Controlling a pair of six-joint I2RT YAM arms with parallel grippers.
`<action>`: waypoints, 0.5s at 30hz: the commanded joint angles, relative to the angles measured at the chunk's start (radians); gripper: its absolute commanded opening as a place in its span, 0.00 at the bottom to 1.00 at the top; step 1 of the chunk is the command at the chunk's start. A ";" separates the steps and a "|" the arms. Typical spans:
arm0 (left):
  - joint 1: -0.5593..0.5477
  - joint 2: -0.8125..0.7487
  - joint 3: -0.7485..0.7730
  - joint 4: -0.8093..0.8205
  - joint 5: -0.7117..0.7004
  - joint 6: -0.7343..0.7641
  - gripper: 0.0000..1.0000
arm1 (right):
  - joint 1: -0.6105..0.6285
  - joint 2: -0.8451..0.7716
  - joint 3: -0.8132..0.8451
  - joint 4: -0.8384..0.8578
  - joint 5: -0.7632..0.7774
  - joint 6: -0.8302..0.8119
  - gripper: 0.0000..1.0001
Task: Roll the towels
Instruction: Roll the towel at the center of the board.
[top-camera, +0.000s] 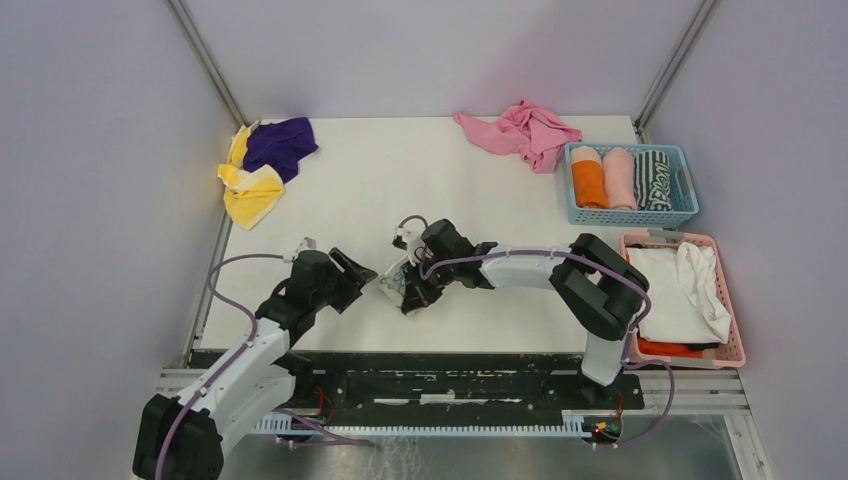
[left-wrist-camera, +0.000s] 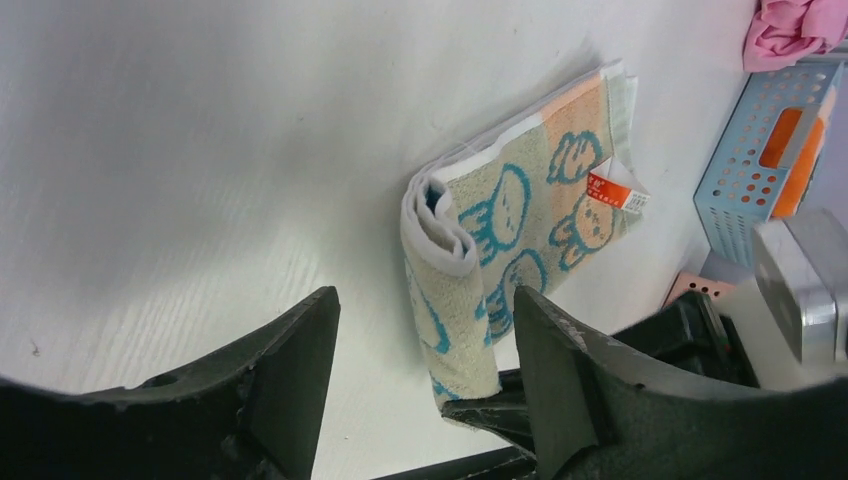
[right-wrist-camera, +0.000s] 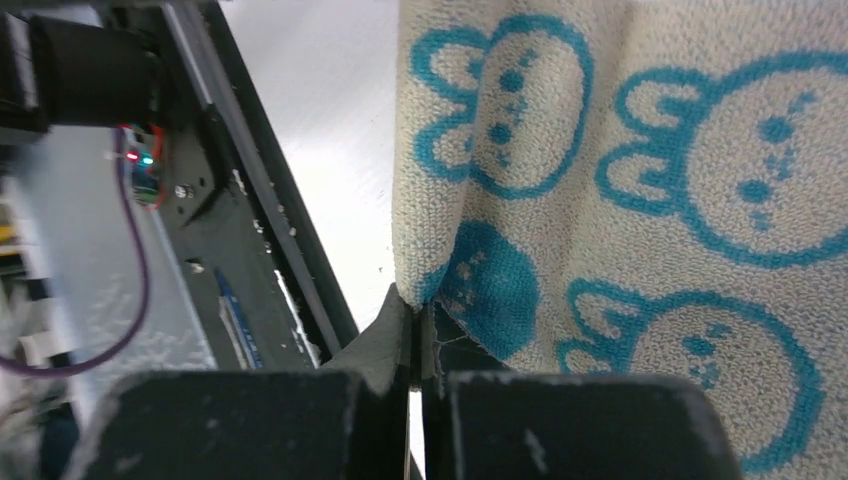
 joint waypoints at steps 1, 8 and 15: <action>0.011 -0.061 -0.053 0.031 0.032 0.048 0.72 | -0.066 0.072 -0.065 0.301 -0.302 0.251 0.00; 0.017 -0.018 -0.109 0.170 0.116 0.041 0.72 | -0.150 0.204 -0.141 0.598 -0.417 0.495 0.01; 0.036 0.101 -0.119 0.289 0.188 0.044 0.68 | -0.210 0.332 -0.187 0.854 -0.460 0.704 0.01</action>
